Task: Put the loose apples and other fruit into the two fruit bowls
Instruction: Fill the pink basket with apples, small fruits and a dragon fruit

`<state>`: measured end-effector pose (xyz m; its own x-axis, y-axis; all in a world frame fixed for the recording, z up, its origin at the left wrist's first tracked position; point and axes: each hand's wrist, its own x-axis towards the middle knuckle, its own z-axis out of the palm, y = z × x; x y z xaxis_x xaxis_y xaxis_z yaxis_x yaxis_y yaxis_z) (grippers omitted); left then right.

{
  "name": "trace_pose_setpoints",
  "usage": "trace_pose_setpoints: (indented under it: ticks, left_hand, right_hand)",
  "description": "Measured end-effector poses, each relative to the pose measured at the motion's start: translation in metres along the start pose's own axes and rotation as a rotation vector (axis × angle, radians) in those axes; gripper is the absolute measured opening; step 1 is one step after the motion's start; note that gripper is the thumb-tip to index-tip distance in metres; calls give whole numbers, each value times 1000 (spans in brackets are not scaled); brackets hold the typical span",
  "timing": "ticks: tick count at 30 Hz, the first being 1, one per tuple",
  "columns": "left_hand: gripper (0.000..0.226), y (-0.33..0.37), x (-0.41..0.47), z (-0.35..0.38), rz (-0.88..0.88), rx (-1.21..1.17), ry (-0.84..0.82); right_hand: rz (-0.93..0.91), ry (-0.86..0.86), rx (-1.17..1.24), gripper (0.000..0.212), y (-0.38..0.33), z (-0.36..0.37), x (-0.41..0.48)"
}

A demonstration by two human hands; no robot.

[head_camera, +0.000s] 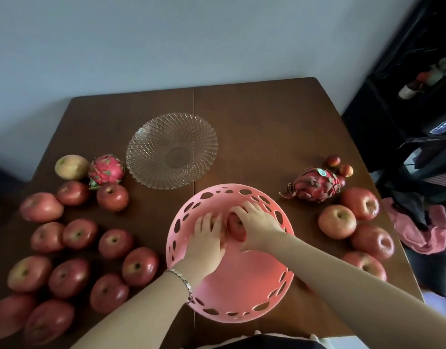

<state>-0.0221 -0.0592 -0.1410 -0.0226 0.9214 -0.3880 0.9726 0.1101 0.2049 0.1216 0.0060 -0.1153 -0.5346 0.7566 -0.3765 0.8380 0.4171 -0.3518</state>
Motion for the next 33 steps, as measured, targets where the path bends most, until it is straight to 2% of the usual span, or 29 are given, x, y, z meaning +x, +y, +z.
trace_pose_setpoints:
  ticks: [4, 8, 9, 11, 13, 14, 15, 18, 19, 22, 24, 26, 28, 29, 31, 33]
  left_hand:
    - [69, 3, -2, 0, -13, 97, 43]
    - [77, 9, -4, 1, 104, 190, 123]
    - [80, 12, -5, 1, 151, 182, 124]
    - [81, 18, -7, 0, 241, 160, 117]
    - [75, 21, -8, -2, 292, 163, 107]
    - [72, 22, -8, -2, 303, 173, 105]
    - [70, 22, -7, -3, 299, 183, 104]
    - [69, 24, -9, -2, 279, 202, 79]
    - [69, 25, -9, -4, 275, 194, 60]
    - [66, 25, -11, -14, 258, 127, 20]
    - [66, 23, -14, -27, 248, 24, 77]
    - [63, 15, -22, -44, 247, -141, 244]
    - [57, -3, -28, -54, 229, -224, 479]
    - [57, -13, -32, -56, 163, -246, 552]
    - [62, -30, -38, -56, -53, -359, 519]
    - [63, -44, -40, -47, -303, -541, 375]
  right_hand:
    - [6, 18, 104, 89, 5, 12, 0]
    - [13, -16, 196, 94, 11, -6, -14]
    - [7, 36, 265, 89, 14, -16, -22]
    - [19, 207, 384, 64, 26, -39, -41]
    - [104, 309, 353, 52, 45, -58, -62]
    - [159, 280, 299, 54, 58, -63, -75]
    - [208, 175, 236, 57, 68, -65, -85]
    - [253, -328, 26, 70, 83, -45, -110]
    - [241, -426, -64, 76, 82, -33, -114]
    - [197, -488, -311, 85, 76, -2, -117]
    - [215, -452, -380, 83, 75, 6, -117]
    - [261, -374, -370, 79, 74, 1, -118]
    - [318, -205, -310, 80, 70, -13, -122]
    - [346, -86, -252, 81, 67, -22, -123]
    - [380, 177, -27, 80, 56, -46, -126]
    - [384, 368, 295, 72, 40, -65, -122]
